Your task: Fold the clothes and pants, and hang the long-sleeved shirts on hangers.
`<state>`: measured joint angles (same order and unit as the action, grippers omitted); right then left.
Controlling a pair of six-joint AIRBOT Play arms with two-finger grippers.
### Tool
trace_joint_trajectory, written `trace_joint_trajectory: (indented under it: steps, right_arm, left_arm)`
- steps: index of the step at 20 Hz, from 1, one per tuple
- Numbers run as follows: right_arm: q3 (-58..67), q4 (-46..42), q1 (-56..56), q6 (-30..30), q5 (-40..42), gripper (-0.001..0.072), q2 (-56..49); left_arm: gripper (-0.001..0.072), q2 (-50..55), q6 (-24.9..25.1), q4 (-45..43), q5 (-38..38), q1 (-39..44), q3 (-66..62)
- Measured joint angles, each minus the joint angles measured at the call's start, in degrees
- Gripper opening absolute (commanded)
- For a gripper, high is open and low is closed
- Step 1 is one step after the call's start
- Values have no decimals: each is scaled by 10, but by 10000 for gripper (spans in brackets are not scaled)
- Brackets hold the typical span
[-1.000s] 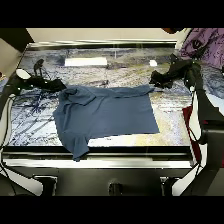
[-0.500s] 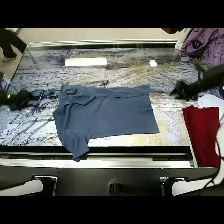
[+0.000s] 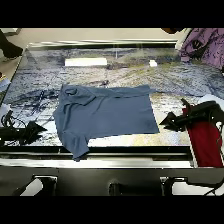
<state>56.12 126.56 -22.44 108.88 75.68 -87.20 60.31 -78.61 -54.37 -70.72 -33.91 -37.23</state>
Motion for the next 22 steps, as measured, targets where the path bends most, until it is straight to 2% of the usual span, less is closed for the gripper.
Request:
trace_joint_trajectory:
  steps: [6, 7, 8, 9, 17, 22]
  right_arm:
    - [-62, 38, 2, 28, -36, 375, -2]
    - [-68, 42, 8, 33, -40, 283, -3]
    - [-72, 43, 16, 36, -50, 97, -3]
    - [-75, 42, 27, 39, -63, 31, -5]
    - [-82, 33, 55, 38, -104, 31, 32]
    - [-82, 42, 57, 30, -95, 31, 72]
  left_arm:
    - [474, -8, -4, 0, -3, -2, 18]
    - [475, -8, -4, 0, -3, -2, 19]
    - [475, -8, -4, 0, -3, -2, 20]
    - [475, -8, -4, 0, -3, -2, 21]
    - [473, -8, 13, 22, 9, -2, 81]
    - [473, -8, 35, 59, 60, 7, 125]
